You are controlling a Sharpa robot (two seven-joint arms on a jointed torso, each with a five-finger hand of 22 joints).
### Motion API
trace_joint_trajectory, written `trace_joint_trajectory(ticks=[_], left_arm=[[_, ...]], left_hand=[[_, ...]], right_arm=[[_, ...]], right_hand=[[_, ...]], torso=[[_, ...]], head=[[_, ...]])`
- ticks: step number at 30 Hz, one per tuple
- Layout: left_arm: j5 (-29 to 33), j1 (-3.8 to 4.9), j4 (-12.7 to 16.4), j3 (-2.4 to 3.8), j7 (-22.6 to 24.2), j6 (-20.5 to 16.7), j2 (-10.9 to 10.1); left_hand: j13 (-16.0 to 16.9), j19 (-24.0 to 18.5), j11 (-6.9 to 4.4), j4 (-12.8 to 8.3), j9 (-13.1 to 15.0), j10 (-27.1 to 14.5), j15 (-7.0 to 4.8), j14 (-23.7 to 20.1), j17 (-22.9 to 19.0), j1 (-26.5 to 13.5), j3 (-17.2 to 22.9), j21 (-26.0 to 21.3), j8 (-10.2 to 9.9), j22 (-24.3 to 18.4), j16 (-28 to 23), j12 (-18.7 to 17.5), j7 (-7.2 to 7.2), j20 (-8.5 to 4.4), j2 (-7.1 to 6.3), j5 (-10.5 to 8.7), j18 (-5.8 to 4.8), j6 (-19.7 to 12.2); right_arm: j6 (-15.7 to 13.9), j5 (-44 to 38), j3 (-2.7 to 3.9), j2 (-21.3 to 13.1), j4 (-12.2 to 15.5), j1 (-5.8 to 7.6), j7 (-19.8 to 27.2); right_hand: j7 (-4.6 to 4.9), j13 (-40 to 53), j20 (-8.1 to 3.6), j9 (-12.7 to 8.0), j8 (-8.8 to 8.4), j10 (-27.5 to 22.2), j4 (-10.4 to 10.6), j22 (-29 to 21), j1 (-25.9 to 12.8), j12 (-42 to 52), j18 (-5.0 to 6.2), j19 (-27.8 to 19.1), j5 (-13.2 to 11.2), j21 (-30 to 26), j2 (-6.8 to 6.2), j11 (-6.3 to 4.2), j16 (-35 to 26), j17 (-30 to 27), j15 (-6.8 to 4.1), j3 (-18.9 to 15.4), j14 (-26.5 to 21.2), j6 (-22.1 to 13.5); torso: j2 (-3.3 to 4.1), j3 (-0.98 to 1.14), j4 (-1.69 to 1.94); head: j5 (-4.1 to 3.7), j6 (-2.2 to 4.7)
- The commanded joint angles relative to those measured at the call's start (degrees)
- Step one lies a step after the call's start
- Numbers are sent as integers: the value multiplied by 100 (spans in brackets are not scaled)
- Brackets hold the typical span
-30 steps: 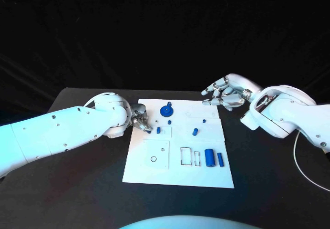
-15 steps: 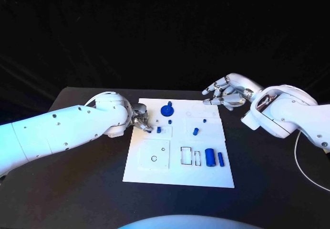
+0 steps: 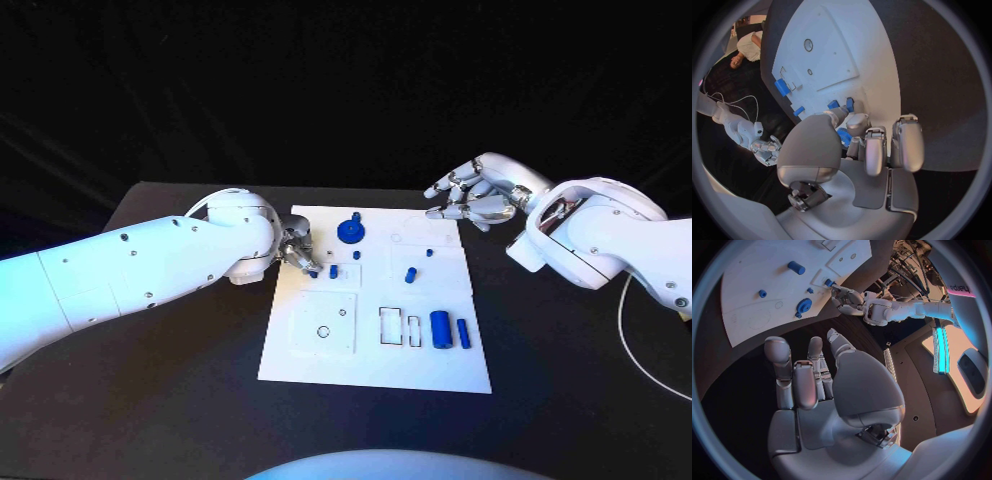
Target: Assemble the parts on the task board
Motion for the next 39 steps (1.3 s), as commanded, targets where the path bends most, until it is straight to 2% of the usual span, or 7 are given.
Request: trace_joint_trajectory(ticks=[1, 4, 11, 17, 20, 24, 39], left_arm=[[169, -37, -36, -32, -208, 356, 29], [187, -38, -53, -32, -251, 329, 40], [152, -39, -59, -32, -336, 93, 62], [123, -40, -70, -32, -374, -20, 68], [112, -41, -78, -32, -397, -61, 70], [102, -42, -90, -32, -421, -82, 72], [138, -44, -55, -24, -380, -391, 28]], left_hand=[[-4, 204, -28, -311, 4, 11, -11, 592, 1507, -79, 359, -27, 37, 458, 14, -22, -59, -12, -15, -29, -4, 82], [10, 208, -38, -278, 19, 20, -18, 592, 1507, -153, 317, -22, 66, 467, 14, -8, -74, -15, -76, -25, -5, 96], [154, 248, -87, -73, 42, 136, -56, 592, 1507, -544, -33, 53, 142, 561, 14, 124, -134, -44, -364, -5, -27, 236], [233, 275, -112, 80, 39, 208, -78, 592, 1507, -751, -514, 104, 155, 628, 14, 188, -164, -66, -477, -10, -43, 356], [256, 283, -115, 185, 38, 230, -81, 592, 1507, -844, -750, 117, 151, 649, 14, 204, -166, -73, -481, -12, -47, 390], [269, 287, -117, 342, 40, 243, -84, 592, 1507, -940, -989, 122, 144, 660, 14, 210, -170, -77, -416, -7, -49, 413], [255, 304, -135, 722, 62, 264, -99, 592, 1507, -1110, -1694, 148, 135, 709, 14, 193, -191, -90, -335, 10, -58, 455]], right_arm=[[31, 2, 1, 4, 8, -2, 45], [43, 8, 1, 0, 13, -2, 51], [115, 73, 1, -3, 17, -2, 131], [178, 131, 1, -2, 3, -2, 193], [187, 141, 1, -1, -2, -2, 206], [181, 146, 0, 1, -4, -2, 209], [163, 149, 0, 9, -26, -2, 194]], right_hand=[[22, -7, 3, -5, 15, -37, 17, -10, -1, -27, 47, -41, 1, -36, 44, -1, -26, -4, -25, 11, 173, -4], [22, -7, 3, -5, 15, -37, 17, -10, -1, -27, 47, -42, 1, -37, 44, -1, -26, -5, -25, 10, 173, -4], [26, -30, 5, -7, 16, -42, 61, -59, -49, -27, 53, -56, 53, -70, 31, 6, -46, -25, -20, -32, 166, -13], [22, -62, 8, -7, 24, -38, 190, -65, -180, 4, 52, -41, 435, -85, -34, 7, -42, -4, -18, -175, 170, -25], [20, -68, 8, -6, 28, -38, 232, -72, -217, 15, 52, -40, 508, -91, -48, 7, -46, -6, -17, -220, 169, -28], [17, -85, 7, -5, 36, -46, 315, -82, -261, 37, 52, -36, 765, -103, -73, 5, -59, -15, -19, -315, 166, -34], [17, -93, 7, -5, 41, -49, 366, -85, -283, 50, 52, -34, 843, -108, -68, 5, -61, -13, -19, -361, 165, -36]], torso=[[-2, -1, 1], [1, -2, 2], [0, -6, 1], [-3, -6, 4], [-1, -8, 7], [0, -7, 6], [-3, -7, 2]], head=[[-7, -10], [-8, -12], [-13, -7], [-16, -5], [-16, -3], [-13, -3], [-13, 5]])
